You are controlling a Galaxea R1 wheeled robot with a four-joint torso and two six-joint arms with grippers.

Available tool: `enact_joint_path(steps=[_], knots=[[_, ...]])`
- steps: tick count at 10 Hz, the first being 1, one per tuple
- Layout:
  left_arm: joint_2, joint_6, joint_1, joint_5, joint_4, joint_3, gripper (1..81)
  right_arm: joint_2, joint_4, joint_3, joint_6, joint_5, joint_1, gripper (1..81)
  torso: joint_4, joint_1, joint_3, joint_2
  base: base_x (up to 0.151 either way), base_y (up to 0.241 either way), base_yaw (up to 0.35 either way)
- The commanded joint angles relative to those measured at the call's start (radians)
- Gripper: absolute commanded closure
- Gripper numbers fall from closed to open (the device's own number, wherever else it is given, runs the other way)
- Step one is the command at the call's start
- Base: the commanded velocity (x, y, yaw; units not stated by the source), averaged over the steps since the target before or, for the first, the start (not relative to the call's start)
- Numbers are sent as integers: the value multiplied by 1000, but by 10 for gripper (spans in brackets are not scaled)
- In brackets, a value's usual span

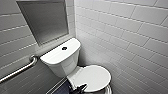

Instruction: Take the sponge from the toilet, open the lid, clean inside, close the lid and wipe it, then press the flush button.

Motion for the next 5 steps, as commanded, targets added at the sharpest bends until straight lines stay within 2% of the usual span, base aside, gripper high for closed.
enact_joint_path(steps=[1, 5], knots=[[-31, -52, -161, -122, 18, 97, 10, -21, -12, 15, 3, -55, 18, 811, 0, 0, 0, 0, 0, 0, 0], [-89, -135, -228, -127, 13, 198, 10, -5, -12, -1, 3, -55, 16, 811, 0, 0, -2, 0, 0, 0, 0]])
